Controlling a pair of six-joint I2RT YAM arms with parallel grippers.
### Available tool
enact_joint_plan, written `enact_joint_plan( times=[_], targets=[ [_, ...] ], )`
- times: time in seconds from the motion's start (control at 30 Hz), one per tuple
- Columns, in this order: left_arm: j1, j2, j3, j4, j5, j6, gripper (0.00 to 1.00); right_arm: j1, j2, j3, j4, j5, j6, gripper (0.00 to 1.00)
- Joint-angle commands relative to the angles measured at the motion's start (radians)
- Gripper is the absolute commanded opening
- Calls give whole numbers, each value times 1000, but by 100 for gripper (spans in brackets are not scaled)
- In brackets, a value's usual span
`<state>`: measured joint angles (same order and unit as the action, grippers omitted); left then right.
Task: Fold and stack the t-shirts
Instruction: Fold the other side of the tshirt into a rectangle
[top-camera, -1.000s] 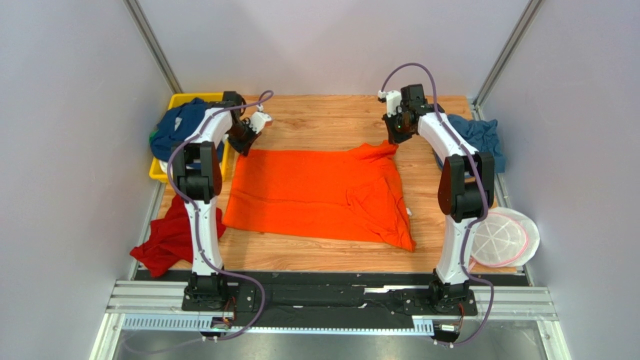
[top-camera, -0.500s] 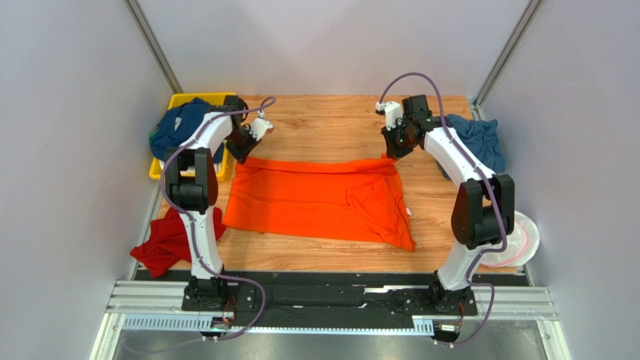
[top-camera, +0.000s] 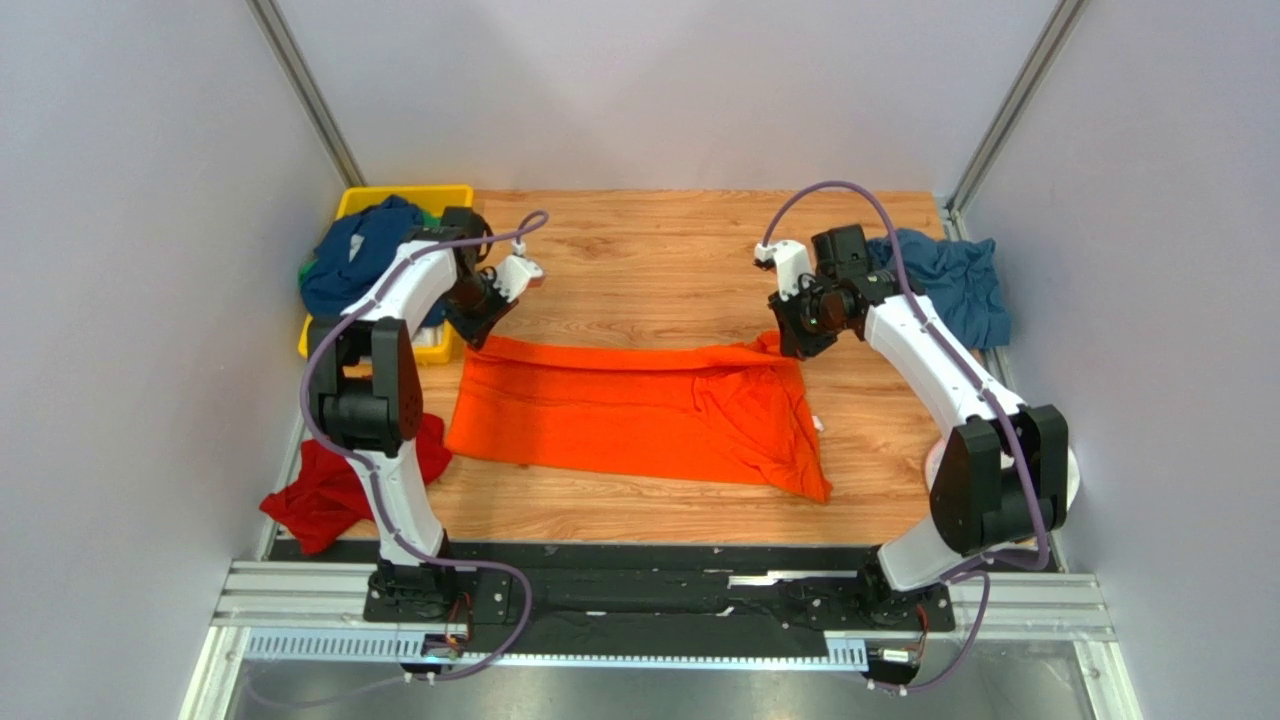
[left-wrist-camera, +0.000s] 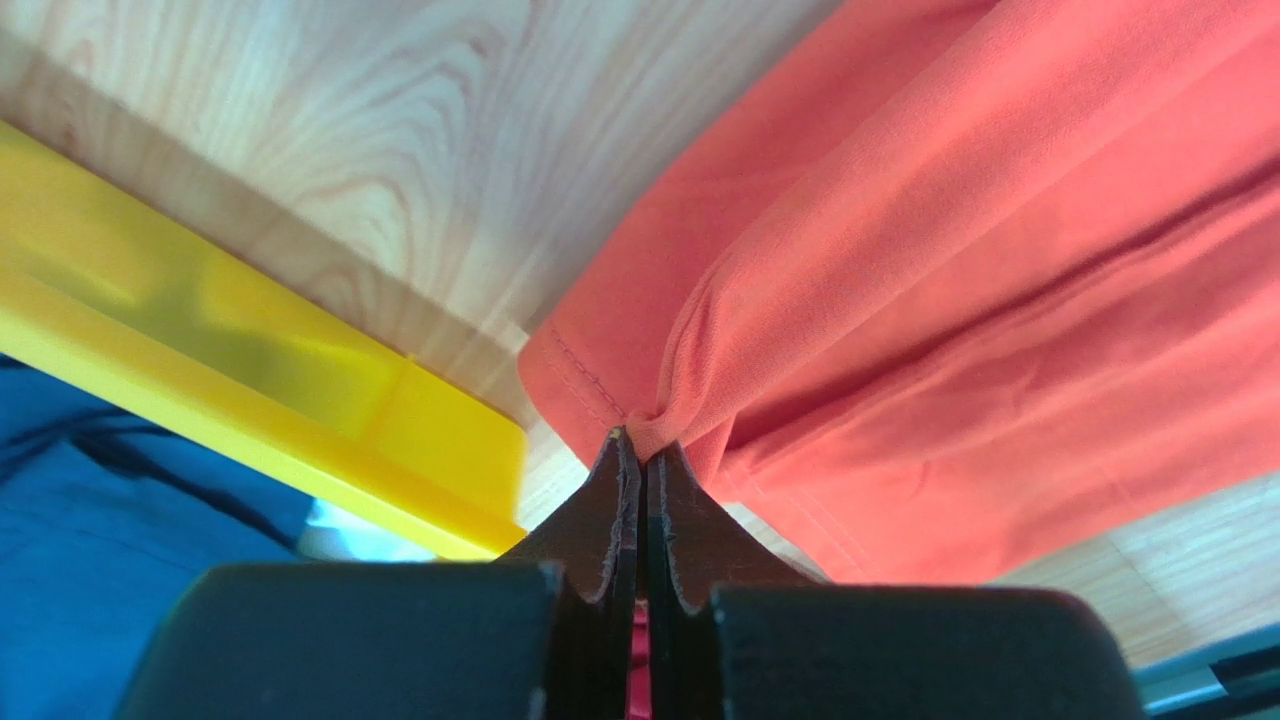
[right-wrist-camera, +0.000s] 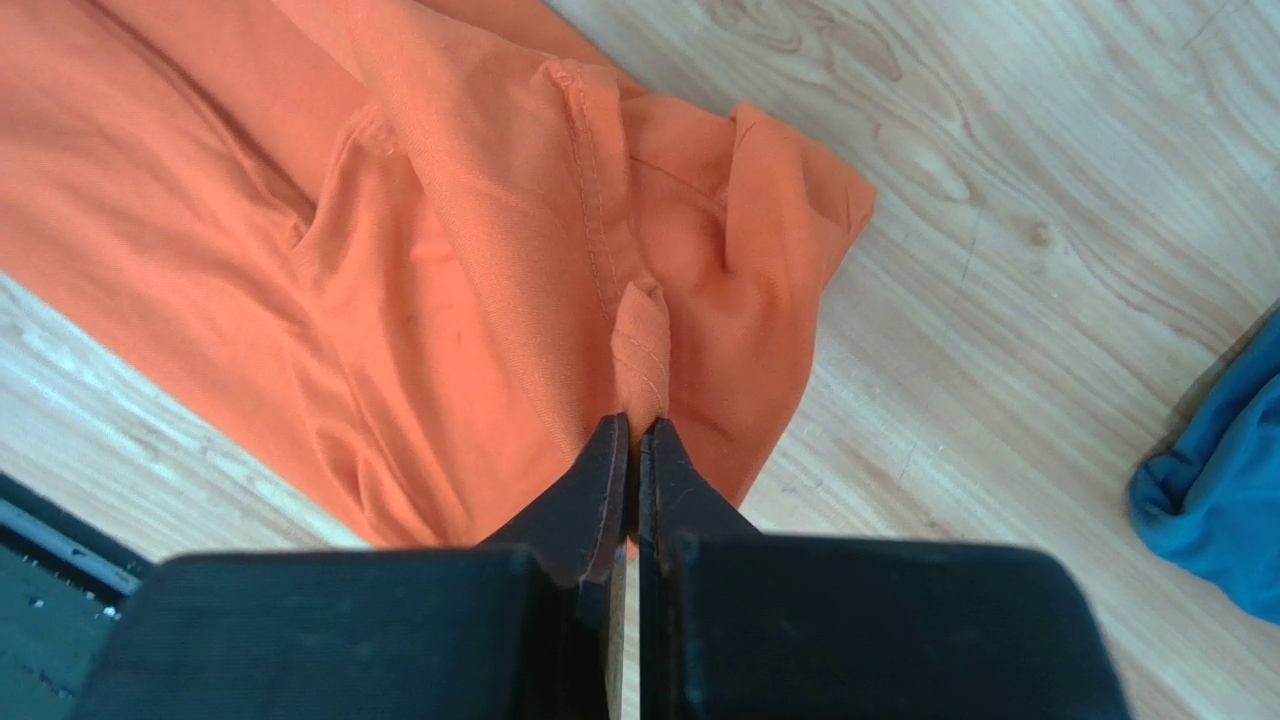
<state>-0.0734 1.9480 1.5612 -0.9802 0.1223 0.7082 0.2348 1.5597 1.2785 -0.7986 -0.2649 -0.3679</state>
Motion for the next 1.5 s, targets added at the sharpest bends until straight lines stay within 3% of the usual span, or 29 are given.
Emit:
enact_joint_plan(
  times=[0.0,0.33,0.8,0.93,1.17,1.4,1.47],
  targets=[
    [-9,-84,-38,-11,10,-3,0,17,-79,-33,-27,-26,-13,0],
    [-14,-113,-121,-11,2,5,0,51,-177,-108,-57,-22,1,0],
    [-17,-93,-178,-5,-55,-10,3,89,-198,-215,-65,-22,6,0],
    [-17,-90,-178,-11,-65,-36,8,106,-210,-245,-63,-11,3,0],
    [-17,-66,-184,-52,-84,-62,33,121,-204,-281,-65,-5,-3,0],
    [-17,-44,-185,-72,-79,-72,37,126,-185,-303,-67,4,-8,0],
    [-17,-41,-184,-74,-78,-69,37,132,-179,-303,-74,3,-12,4]
  ],
)
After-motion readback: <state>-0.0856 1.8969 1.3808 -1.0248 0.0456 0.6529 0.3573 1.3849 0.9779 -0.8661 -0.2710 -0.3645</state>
